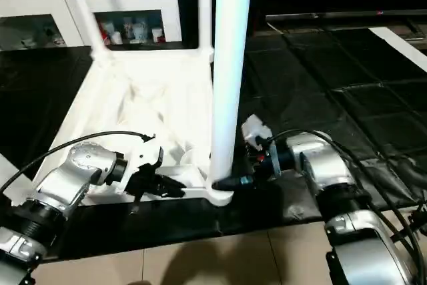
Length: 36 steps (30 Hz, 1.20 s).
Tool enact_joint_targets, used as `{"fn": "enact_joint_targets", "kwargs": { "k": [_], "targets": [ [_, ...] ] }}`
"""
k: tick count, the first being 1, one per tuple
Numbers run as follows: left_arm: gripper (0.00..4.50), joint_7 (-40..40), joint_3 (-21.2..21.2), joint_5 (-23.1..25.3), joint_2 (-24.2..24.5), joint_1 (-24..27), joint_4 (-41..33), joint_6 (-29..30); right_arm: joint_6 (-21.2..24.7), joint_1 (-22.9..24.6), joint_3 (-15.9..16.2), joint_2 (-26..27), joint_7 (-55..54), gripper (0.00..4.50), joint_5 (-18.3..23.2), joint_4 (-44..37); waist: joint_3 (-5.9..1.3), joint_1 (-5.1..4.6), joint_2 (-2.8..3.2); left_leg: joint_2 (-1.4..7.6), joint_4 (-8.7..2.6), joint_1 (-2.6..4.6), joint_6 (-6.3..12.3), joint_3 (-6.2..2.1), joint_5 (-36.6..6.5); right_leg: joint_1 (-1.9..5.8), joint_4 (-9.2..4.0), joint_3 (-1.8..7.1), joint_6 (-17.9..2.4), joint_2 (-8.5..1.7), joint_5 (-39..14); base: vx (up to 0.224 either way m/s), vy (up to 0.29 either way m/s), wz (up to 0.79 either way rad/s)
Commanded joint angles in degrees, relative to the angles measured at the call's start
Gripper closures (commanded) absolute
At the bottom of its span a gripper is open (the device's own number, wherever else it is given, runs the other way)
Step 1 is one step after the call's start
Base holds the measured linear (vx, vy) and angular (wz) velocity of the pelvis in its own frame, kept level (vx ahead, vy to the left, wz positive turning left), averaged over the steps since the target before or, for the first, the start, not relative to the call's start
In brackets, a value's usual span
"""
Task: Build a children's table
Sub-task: Rotate leg to tighten
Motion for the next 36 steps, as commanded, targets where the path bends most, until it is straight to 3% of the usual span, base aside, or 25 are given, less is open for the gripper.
{"fn": "enact_joint_targets", "kwargs": {
  "k": [1,14,23,29,33,36],
  "targets": [
    [4.50,-2.8,-1.5,-1.0,-0.5,-1.9,-0.8,-1.2,-0.3,-1.0,1.6,-0.5,0.8,1.06,1.3,0.1,-3.81,-0.28,-0.71,0.52,-3.36,-0.16,5.68,1.09,-7.0,3.84,-3.29,1.80,-15.9,-2.03,-6.6,0.000,0.000,0.00],
    [4.50,-2.4,-1.3,-0.8,-0.6,-1.9,0.3,-1.6,0.0,-1.2,5.9,-2.4,0.8,2.12,5.7,0.3,-3.85,-0.05,-0.93,0.52,-3.30,-0.24,5.70,1.10,-6.7,3.86,-3.29,1.79,-15.3,-1.98,-7.3,0.000,0.000,0.00],
    [4.50,-1.8,-0.8,-0.9,-0.7,-1.8,0.8,-1.3,0.7,-0.5,7.6,-2.5,0.8,2.32,7.8,-0.6,-3.84,-0.09,-0.84,0.47,-3.31,-0.23,5.28,1.11,-7.3,3.83,-3.46,1.81,-14.7,-1.95,-8.5,0.000,0.000,0.00],
    [4.50,3.4,1.6,-1.4,-2.6,-1.9,1.5,1.6,2.2,2.6,2.2,1.9,-5.9,2.33,7.2,-2.6,-3.80,-0.17,-0.44,0.41,-3.42,-0.32,4.42,1.02,-7.5,3.85,-3.45,1.82,-14.4,-1.91,-8.3,0.000,0.000,0.00],
    [4.50,8.6,3.0,-1.4,-5.1,-2.0,1.4,3.7,1.9,4.9,0.7,6.0,-19.3,2.34,6.4,-4.2,-3.44,-0.89,-0.40,0.19,-3.84,-0.14,2.47,0.91,-10.7,3.85,-4.37,1.77,-11.9,-2.01,-15.5,0.000,0.000,0.00],
    [4.50,12.2,3.7,-1.2,-6.9,-2.2,1.2,5.4,0.2,5.3,0.5,8.8,-28.4,2.40,3.6,-3.2,-3.25,-2.23,-0.41,0.00,-4.22,-0.29,0.91,0.65,-12.8,3.95,-4.74,1.60,-9.9,-1.96,-20.1,0.000,0.000,0.00]
  ]
}}
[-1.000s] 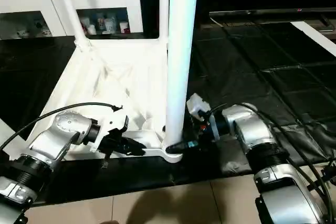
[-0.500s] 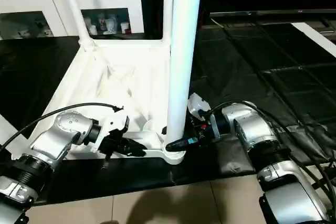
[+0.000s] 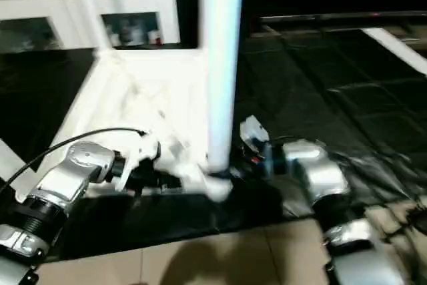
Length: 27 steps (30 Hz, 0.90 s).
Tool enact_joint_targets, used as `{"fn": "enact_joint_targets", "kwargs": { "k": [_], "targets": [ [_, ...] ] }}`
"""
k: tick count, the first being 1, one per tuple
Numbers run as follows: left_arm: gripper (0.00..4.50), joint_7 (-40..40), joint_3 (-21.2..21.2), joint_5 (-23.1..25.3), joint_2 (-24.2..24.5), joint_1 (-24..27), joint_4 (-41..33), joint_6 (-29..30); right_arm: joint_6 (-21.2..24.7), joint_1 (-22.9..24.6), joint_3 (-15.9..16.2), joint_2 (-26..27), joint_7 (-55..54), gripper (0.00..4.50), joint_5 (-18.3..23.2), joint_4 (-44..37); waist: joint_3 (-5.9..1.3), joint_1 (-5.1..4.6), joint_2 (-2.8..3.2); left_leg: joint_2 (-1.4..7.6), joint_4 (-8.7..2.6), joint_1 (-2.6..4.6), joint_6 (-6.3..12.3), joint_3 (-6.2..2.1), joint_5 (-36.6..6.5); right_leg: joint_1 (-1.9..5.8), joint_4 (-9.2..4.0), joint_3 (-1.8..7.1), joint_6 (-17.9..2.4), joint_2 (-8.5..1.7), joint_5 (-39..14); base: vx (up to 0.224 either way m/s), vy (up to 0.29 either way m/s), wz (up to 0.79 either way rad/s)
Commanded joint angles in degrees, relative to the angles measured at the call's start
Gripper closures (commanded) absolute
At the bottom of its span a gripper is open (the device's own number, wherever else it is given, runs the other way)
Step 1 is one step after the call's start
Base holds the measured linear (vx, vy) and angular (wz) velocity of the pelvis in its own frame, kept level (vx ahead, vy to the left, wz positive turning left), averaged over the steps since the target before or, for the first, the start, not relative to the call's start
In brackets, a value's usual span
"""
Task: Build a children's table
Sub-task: Rotate leg to tighten
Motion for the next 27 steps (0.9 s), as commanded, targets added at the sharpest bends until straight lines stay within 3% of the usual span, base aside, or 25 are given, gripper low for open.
{"fn": "enact_joint_targets", "kwargs": {
  "k": [1,6,10,17,20,27],
  "targets": [
    [4.50,5.6,0.4,-1.5,-5.7,-2.3,-1.7,2.6,2.6,0.2,2.0,6.2,-10.2,2.41,-3.2,1.3,-3.20,-0.25,-0.46,-0.12,-4.34,-0.81,1.16,0.62,-13.0,3.68,-5.03,1.55,-9.8,-1.96,-20.3,0.000,0.000,0.00],
    [4.50,13.6,2.7,-1.6,-10.1,-3.0,-2.4,6.9,6.5,-1.0,-1.2,11.9,-21.2,2.46,-3.9,2.8,-3.28,-2.05,-0.24,-0.36,-4.18,-0.83,1.46,0.61,-12.9,3.60,-5.15,1.56,-10.4,-1.80,-19.6,0.000,0.000,0.00],
    [4.50,21.9,4.3,-0.9,-14.4,-3.6,-3.4,10.3,10.2,-1.8,-2.3,16.7,-30.2,2.46,-3.4,1.6,-3.36,-2.08,-0.16,-0.40,-4.12,-0.77,2.18,0.68,-12.0,3.54,-5.18,1.54,-11.0,-1.67,-17.4,0.000,0.000,0.00],
    [4.50,24.3,4.1,-0.1,-15.7,-3.0,-5.2,12.3,12.1,-1.2,-3.1,18.2,-31.0,2.46,-4.6,-0.7,-3.40,-1.89,-0.13,-0.33,-4.18,-0.88,3.02,0.73,-10.9,3.65,-5.08,1.61,-11.4,-1.71,-14.5,0.000,0.000,0.00],
    [4.50,24.0,4.1,-0.4,-15.0,-2.5,-6.1,12.7,13.0,0.1,-2.7,16.9,-29.1,1.73,-3.9,-3.0,-3.29,-1.86,-0.19,-0.29,-4.27,-0.81,3.12,0.76,-11.6,3.60,-5.20,1.63,-11.2,-1.67,-15.1,0.000,0.000,0.00],
    [4.50,18.1,3.0,-0.6,-10.5,-0.6,-8.1,11.4,13.1,3.2,-2.4,12.2,-22.1,1.20,-2.9,-7.5,-3.49,-1.72,-0.15,-0.22,-4.18,-0.96,4.19,0.79,-9.4,3.86,-4.79,1.72,-12.5,-1.71,-10.3,0.000,0.000,0.00]
  ]
}}
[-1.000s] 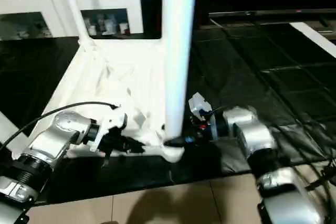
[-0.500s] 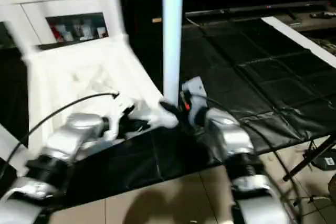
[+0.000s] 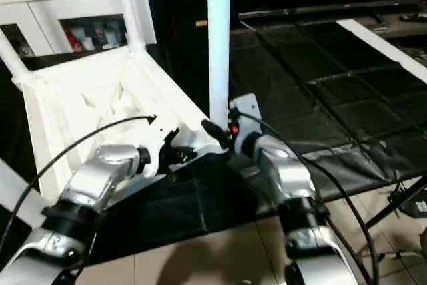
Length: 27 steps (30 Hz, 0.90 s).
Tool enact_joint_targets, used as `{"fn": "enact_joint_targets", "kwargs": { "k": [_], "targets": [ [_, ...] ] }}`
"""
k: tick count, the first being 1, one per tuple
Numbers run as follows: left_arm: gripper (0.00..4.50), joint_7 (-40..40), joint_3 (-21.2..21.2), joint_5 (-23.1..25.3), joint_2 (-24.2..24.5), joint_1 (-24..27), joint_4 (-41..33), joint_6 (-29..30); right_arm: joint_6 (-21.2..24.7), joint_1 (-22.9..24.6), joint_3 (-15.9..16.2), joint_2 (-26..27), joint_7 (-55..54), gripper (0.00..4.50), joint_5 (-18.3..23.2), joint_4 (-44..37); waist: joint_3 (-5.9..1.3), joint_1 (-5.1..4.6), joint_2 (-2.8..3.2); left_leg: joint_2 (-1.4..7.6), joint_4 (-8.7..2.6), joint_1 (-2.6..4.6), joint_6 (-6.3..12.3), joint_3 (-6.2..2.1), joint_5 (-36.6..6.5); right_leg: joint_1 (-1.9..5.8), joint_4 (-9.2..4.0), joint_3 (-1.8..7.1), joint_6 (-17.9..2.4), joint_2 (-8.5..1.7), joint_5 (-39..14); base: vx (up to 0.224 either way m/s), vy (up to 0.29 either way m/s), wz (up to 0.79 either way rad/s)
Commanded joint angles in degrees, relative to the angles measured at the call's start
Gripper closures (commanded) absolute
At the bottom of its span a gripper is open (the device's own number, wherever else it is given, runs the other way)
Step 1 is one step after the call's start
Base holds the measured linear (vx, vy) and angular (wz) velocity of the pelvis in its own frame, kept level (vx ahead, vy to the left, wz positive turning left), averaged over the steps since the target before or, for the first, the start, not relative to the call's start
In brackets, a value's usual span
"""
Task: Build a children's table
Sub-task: Rotate leg to tighten
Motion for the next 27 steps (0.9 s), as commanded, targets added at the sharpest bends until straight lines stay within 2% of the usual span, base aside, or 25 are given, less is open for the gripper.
{"fn": "enact_joint_targets", "kwargs": {
  "k": [1,2,3,6,7,10,11,12,13,14,16,19,20,22,27],
  "targets": [
    [4.50,-2.1,-1.4,-2.4,-0.7,-0.8,-2.7,-1.9,2.9,2.1,6.2,1.4,7.2,1.07,1.9,0.0,-3.50,0.51,0.03,-0.05,-3.31,-0.81,4.36,0.83,-9.1,3.99,-4.23,1.75,-12.9,-1.75,-9.2,0.000,0.000,0.00],
    [4.50,-4.8,-1.8,-2.7,1.0,-0.3,-2.8,-3.3,2.7,2.6,5.8,-0.9,10.4,0.94,2.6,-0.8,-3.52,0.54,-0.02,-0.07,-3.26,-0.81,4.43,0.81,-8.6,4.01,-4.16,1.76,-13.2,-1.79,-8.5,0.000,0.000,0.00],
    [4.50,-5.8,-1.9,-2.9,1.6,-0.2,-2.8,-3.7,2.7,2.7,5.7,-1.7,11.5,0.86,2.9,-1.1,-3.55,0.61,0.23,-0.11,-3.21,-0.79,4.72,0.80,-8.7,4.07,-4.15,1.69,-13.7,-1.70,-7.8,0.000,0.000,0.00],
    [4.50,-9.0,-2.8,-2.7,3.5,0.3,-2.6,-5.7,3.0,2.9,5.9,-4.9,15.3,0.60,3.1,-1.6,-3.50,0.80,0.50,-0.01,-3.21,-0.76,4.88,0.78,-9.1,4.10,-4.00,1.66,-14.6,-1.79,-7.1,0.000,0.000,0.00],
    [4.50,-11.6,-3.4,-2.8,4.7,0.5,-2.5,-6.6,2.6,3.0,6.0,-7.1,18.9,0.50,3.5,-1.9,-3.49,0.88,0.34,0.05,-3.21,-0.63,4.79,0.85,-9.6,4.06,-4.10,1.67,-14.7,-1.79,-7.6,0.000,0.000,0.00],
    [4.50,-13.7,-4.0,-2.8,5.7,0.6,-2.4,-7.6,2.1,3.3,6.4,-9.1,23.1,0.32,3.4,-2.4,-3.46,1.55,0.30,0.19,-3.21,-0.51,4.69,0.86,-9.7,4.08,-4.09,1.72,-14.7,-1.87,-8.2,0.000,0.000,0.00],
    [4.50,-16.8,-4.5,-3.1,7.2,0.6,-2.1,-9.1,1.0,3.7,7.2,-11.7,29.4,0.14,4.0,-3.2,-3.48,1.58,0.27,0.15,-3.18,-0.58,4.69,0.91,-9.4,4.07,-3.98,1.76,-14.8,-1.85,-7.9,0.000,0.000,0.00],
    [4.50,-17.6,-4.6,-3.2,7.5,0.6,-2.0,-9.4,0.8,3.8,7.4,-12.3,30.8,0.07,4.1,-3.3,-3.59,1.96,-0.07,0.20,-3.11,-0.48,5.05,0.88,-9.3,4.18,-3.90,1.66,-14.8,-1.82,-8.0,0.000,0.000,0.00],
    [4.50,-19.4,-5.0,-3.6,8.4,0.5,-1.8,-10.2,0.5,3.7,8.0,-13.7,33.9,0.07,4.5,-3.4,-3.53,2.28,0.13,0.32,-3.03,-0.48,5.66,1.01,-8.9,4.01,-3.79,1.72,-15.1,-1.78,-7.2,0.000,0.000,0.00],
    [4.50,-20.9,-5.5,-3.7,9.3,0.4,-1.5,-10.7,0.4,3.5,8.6,-14.9,36.2,0.07,4.5,-3.2,-3.56,2.37,-0.01,0.36,-2.98,-0.61,5.88,1.03,-8.3,4.08,-3.68,1.75,-15.2,-1.80,-6.6,0.000,0.000,0.00],
    [4.50,-23.0,-6.3,-3.5,10.5,0.1,-0.9,-11.9,-0.8,2.8,9.8,-16.1,38.4,0.07,3.6,-2.2,-3.59,3.18,-0.11,0.48,-2.91,-0.43,6.17,1.08,-7.7,3.81,-3.56,1.72,-15.6,-1.90,-6.2,0.000,0.000,0.00],
    [4.50,-25.8,-7.2,-3.4,11.6,0.0,-0.8,-13.5,-4.5,1.5,11.0,-16.7,39.4,0.07,1.4,0.3,-3.44,3.32,-0.19,0.36,-2.97,-0.54,5.20,1.08,-8.4,3.79,-3.68,1.77,-15.1,-2.00,-8.6,0.000,0.000,0.00],
    [4.50,-27.2,-7.7,-3.3,12.1,-0.1,-0.9,-14.1,-6.6,0.8,11.3,-16.7,39.9,0.07,0.4,1.8,-3.47,3.42,-0.41,0.43,-3.02,-0.52,5.04,1.04,-8.8,3.78,-3.72,1.73,-15.0,-2.15,-9.5,0.000,0.000,0.00],
    [4.50,-28.5,-8.3,-3.2,12.6,-0.3,-0.7,-14.8,-7.9,0.0,11.9,-16.9,41.2,0.07,-0.2,2.9,-3.41,3.49,-0.28,0.46,-3.04,-0.43,4.43,1.04,-9.9,3.60,-3.77,1.82,-14.6,-2.11,-11.2,0.000,0.000,0.00],
    [4.50,-30.9,-9.6,-3.2,13.5,-0.5,-1.0,-16.0,-9.8,-1.0,13.7,-17.5,44.8,0.07,-1.1,4.0,-3.51,3.92,-0.29,0.52,-2.94,-0.54,4.85,1.03,-8.9,3.68,-3.44,1.86,-14.8,-2.02,-9.3,0.000,0.000,0.00]
  ]
}}
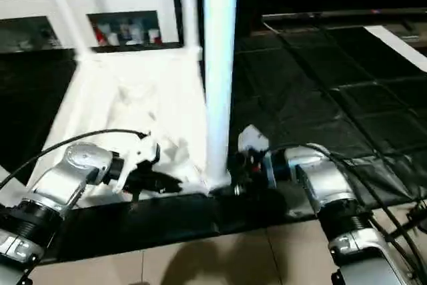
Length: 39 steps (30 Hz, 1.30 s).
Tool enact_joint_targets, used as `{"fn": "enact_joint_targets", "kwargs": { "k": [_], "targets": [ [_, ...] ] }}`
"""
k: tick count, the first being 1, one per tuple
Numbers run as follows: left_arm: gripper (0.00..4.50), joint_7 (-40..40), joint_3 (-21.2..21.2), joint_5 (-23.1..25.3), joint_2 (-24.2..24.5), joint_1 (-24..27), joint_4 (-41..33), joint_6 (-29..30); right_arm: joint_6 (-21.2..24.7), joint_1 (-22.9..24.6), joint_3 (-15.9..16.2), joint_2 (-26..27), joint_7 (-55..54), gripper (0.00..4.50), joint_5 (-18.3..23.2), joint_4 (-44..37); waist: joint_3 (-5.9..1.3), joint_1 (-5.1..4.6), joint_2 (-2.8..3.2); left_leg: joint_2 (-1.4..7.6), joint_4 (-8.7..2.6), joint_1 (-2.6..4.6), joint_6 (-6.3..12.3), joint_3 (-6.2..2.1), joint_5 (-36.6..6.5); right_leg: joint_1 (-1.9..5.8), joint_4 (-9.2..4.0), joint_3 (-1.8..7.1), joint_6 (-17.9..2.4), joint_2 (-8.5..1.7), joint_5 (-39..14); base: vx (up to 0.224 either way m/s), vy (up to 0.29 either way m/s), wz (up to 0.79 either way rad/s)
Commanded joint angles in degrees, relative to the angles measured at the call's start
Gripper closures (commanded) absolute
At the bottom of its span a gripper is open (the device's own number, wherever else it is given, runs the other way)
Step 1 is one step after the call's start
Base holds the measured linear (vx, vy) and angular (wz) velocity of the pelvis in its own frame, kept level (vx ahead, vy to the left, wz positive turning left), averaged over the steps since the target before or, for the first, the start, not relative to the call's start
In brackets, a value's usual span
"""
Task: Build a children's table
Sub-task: Rotate leg to tighten
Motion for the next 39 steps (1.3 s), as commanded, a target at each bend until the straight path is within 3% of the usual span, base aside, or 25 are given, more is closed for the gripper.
{"fn": "enact_joint_targets", "kwargs": {
  "k": [1,3,13,22,34,39],
  "targets": [
    [4.50,-3.0,-1.8,-0.8,-0.1,-1.7,-1.3,-1.5,-1.5,-1.7,1.0,-0.3,1.6,0.07,-0.7,1.2,-3.65,-0.30,-0.48,0.54,-3.49,-0.17,4.81,1.08,-9.0,3.65,-3.73,1.83,-14.9,-1.94,-9.5,0.000,0.000,0.00],
    [4.50,-3.1,-1.9,-0.5,-0.1,-1.8,-0.9,-1.9,-2.0,-2.4,1.1,0.1,1.5,0.07,-0.9,2.2,-3.65,-0.25,-0.50,0.53,-3.47,-0.22,4.68,1.05,-8.7,3.68,-3.63,1.86,-15.0,-1.96,-9.4,0.000,0.000,0.00],
    [4.50,-2.6,-1.9,-0.1,0.0,-2.0,0.2,-3.4,-4.5,-3.3,1.3,0.5,3.1,0.89,-1.5,4.8,-3.71,-0.14,-0.65,0.44,-3.37,-0.38,4.85,1.05,-8.2,3.79,-3.60,1.79,-14.5,-1.90,-9.7,0.000,0.000,0.00],
    [4.50,-2.9,-2.1,-0.3,0.2,-1.8,0.3,-3.5,-5.0,-3.6,1.4,1.0,4.3,1.67,-1.1,5.9,-3.82,-0.01,-0.52,0.48,-3.27,-0.35,5.26,1.05,-7.6,3.79,-3.39,1.75,-15.2,-1.85,-7.9,0.000,0.000,0.00],
    [4.50,-2.4,-2.2,-0.3,-0.1,-1.7,0.3,-3.2,-5.6,-2.4,1.8,1.4,4.8,1.86,-1.4,5.6,-3.87,0.01,-0.38,0.48,-3.23,-0.29,5.25,1.04,-7.7,3.81,-3.38,1.72,-15.5,-1.85,-7.5,0.000,0.000,0.00],
    [4.50,2.9,-0.1,-1.2,-3.3,-2.0,0.5,0.7,-0.8,0.5,-0.4,4.3,-1.6,1.86,0.7,2.0,-3.76,0.10,-0.38,0.47,-3.38,-0.28,4.85,0.99,-8.0,3.92,-3.48,1.74,-15.2,-1.81,-8.1,0.000,0.000,0.00]
  ]
}}
